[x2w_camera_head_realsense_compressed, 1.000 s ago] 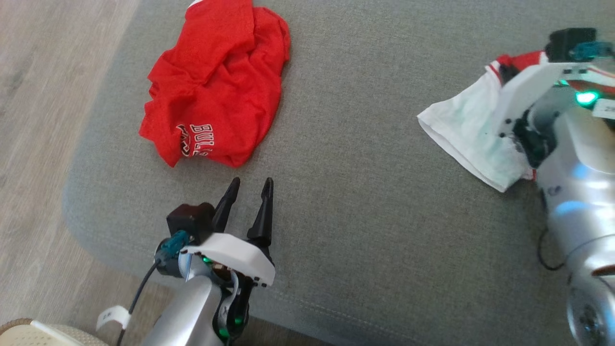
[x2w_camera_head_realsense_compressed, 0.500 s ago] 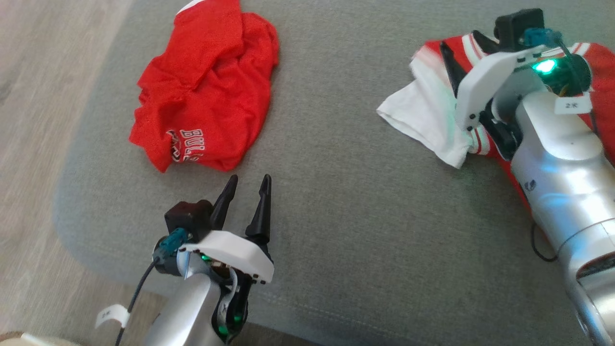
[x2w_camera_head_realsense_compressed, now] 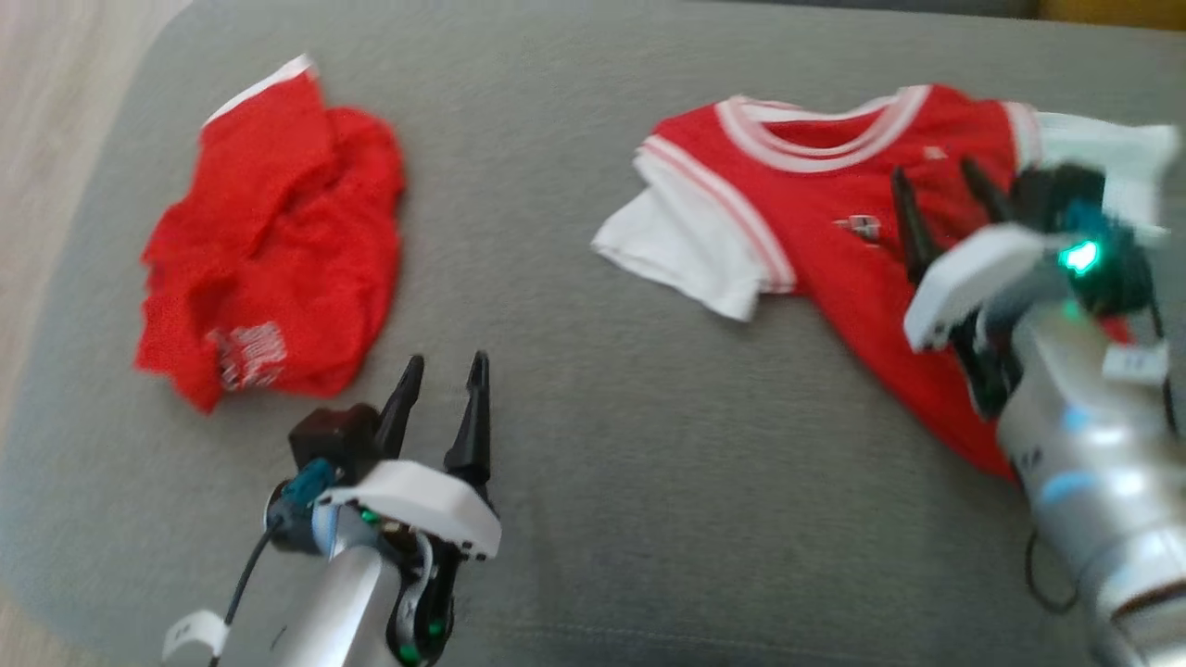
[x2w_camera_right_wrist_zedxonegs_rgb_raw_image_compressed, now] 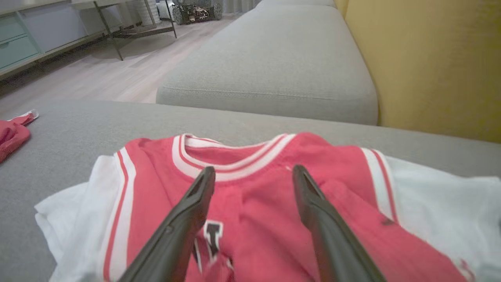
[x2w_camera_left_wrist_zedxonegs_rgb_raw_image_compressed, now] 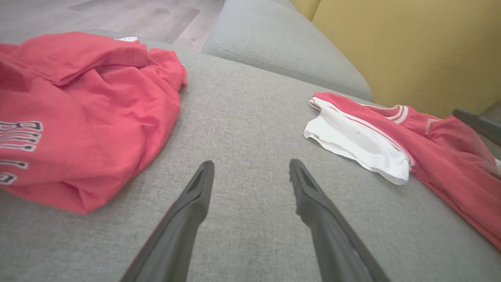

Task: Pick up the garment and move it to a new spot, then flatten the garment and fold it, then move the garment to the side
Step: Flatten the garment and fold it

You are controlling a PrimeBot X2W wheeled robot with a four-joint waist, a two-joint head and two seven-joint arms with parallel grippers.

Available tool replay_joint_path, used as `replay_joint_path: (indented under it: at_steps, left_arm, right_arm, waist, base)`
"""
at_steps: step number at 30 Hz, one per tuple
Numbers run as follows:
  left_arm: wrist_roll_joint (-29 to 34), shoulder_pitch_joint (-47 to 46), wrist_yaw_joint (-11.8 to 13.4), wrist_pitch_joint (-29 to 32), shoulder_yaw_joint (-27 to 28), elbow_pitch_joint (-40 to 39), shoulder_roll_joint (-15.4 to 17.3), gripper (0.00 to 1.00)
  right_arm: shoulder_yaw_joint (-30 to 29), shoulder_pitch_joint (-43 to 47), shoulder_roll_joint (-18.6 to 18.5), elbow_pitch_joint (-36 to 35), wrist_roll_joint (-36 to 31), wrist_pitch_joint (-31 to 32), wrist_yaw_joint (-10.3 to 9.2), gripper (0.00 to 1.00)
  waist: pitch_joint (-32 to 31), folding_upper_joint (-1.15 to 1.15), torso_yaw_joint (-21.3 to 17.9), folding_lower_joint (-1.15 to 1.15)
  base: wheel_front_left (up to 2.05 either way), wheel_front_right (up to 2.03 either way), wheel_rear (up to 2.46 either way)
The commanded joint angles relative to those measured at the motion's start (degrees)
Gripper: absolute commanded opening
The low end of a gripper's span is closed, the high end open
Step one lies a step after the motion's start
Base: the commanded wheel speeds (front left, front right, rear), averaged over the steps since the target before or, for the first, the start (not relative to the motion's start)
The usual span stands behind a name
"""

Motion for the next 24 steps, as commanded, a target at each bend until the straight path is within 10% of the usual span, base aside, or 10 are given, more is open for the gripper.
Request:
replay_joint_path:
  at_steps: [1,24]
  left_arm:
    - [0.65,-0.19,0.29,-0.71,2.03,-1.89,0.44,1.0]
    - [1.62,4.1,-0.29,-0.71,3.33,-1.51,0.44,1.0]
  right_arm:
    - [0.07,1.34,0.78,-2.46,-0.36,-1.21,0.12,1.0]
    - [-26.24,40.83,8.26,-37.47,-11.08,7.63,0.12,1.0]
  waist:
    - [-2.8,0.0,-4.11,0.0]
    - [-8.36,0.0,-13.35,0.0]
  base:
    - [0.0,0.0,0.0]
    - [0.0,0.0,0.0]
